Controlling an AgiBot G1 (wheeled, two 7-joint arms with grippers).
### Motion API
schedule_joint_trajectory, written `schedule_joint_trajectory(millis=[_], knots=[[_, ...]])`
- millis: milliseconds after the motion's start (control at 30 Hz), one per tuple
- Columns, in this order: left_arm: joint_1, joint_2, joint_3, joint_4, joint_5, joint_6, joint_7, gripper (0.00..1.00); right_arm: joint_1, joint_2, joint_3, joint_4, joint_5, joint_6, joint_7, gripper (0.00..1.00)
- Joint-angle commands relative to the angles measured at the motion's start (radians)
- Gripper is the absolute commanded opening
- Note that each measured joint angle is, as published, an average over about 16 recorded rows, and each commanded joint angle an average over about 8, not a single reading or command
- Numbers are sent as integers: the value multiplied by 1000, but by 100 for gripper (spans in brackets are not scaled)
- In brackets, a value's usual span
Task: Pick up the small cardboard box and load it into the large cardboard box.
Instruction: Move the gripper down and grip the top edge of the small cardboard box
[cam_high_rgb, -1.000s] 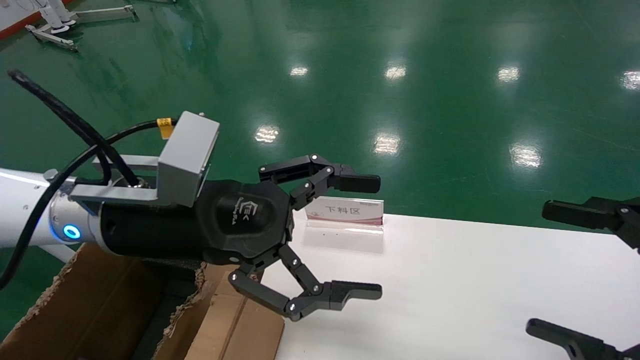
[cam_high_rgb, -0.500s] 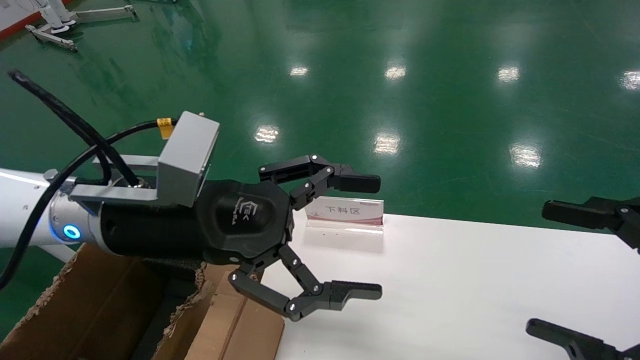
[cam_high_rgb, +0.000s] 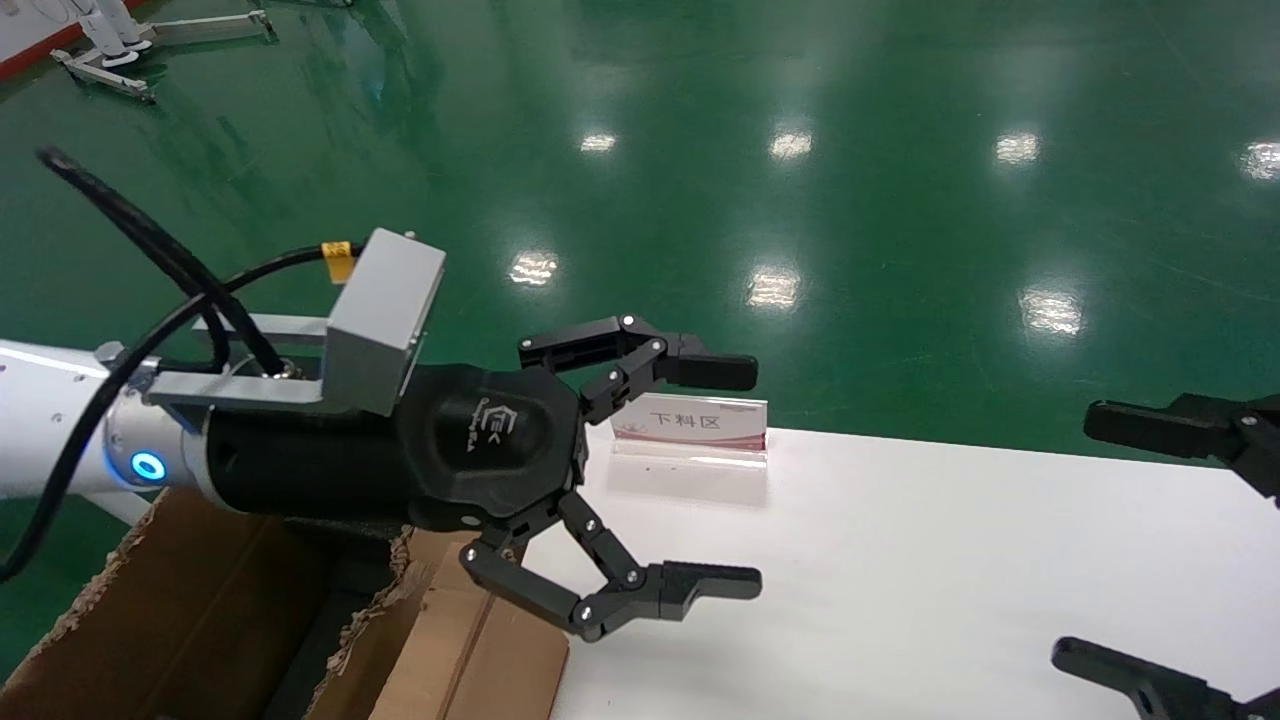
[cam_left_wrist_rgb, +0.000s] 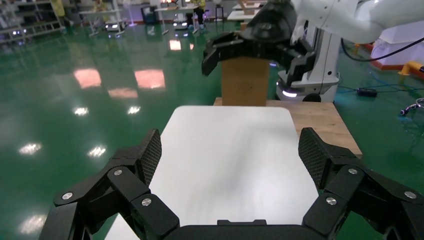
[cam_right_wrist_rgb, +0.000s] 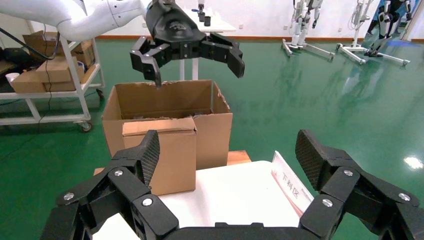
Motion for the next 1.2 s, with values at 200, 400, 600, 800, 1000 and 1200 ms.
schedule_joint_trajectory(millis=[200,400,600,800,1000,1200], knots=[[-48,-48,49,-15,80,-16,-56,100,0,0,0,0,0,0,0,100],[-164,-87,125,-88,232,-20,-195,100,0,0,0,0,0,0,0,100],[-316,-86,224,-153,430,10,-377,100,0,0,0,0,0,0,0,100],[-516,-6,365,-180,658,110,-596,100,0,0,0,0,0,0,0,100],[-724,102,561,-192,826,193,-815,100,0,0,0,0,0,0,0,100],[-865,179,728,-196,878,227,-973,100,0,0,0,0,0,0,0,100]])
